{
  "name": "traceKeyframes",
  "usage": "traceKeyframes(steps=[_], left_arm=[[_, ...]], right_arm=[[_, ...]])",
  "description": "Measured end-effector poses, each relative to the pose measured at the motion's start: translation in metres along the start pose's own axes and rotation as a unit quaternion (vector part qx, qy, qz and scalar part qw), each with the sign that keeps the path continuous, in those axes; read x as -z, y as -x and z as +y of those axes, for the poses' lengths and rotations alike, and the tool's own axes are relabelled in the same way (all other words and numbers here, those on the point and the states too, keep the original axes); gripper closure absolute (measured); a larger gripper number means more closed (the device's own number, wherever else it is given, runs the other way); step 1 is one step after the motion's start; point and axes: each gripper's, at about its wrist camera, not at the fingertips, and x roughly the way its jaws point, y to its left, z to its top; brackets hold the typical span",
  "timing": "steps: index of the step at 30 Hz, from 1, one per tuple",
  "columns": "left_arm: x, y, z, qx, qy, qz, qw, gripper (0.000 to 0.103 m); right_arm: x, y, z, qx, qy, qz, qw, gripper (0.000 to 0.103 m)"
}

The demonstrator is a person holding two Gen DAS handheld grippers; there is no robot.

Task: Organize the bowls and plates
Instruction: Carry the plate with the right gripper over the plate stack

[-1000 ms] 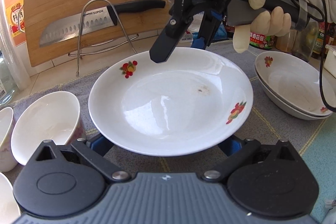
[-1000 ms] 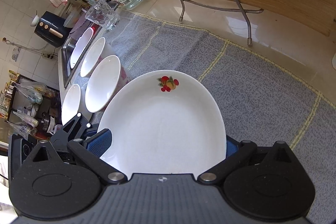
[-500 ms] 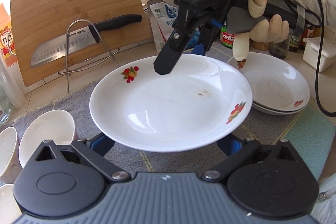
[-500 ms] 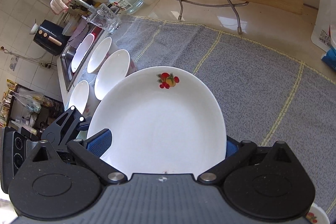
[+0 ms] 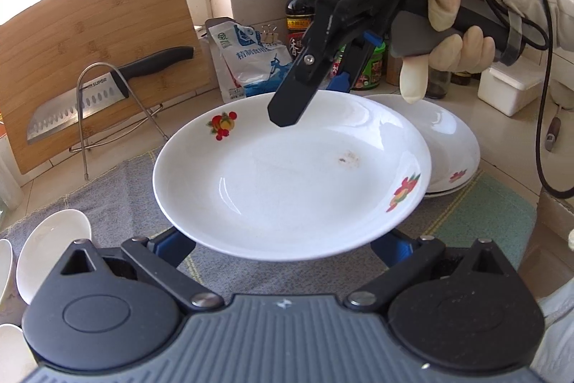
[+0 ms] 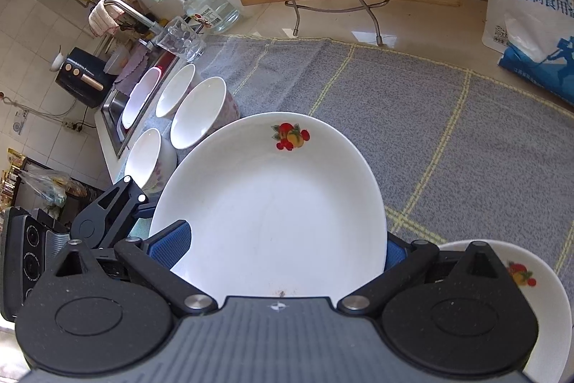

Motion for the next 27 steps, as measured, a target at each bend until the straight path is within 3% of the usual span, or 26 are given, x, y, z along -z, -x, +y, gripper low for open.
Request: traceKeyframes(steps=[27], left_arm=[[-0.01, -0.027, -0.064, 0.092, -0.061, 0.015, 0.9937, 0.001]], right_arm=[[0.096, 0.064, -0.046, 0.041, -0.081, -0.057, 0.994, 0.0]])
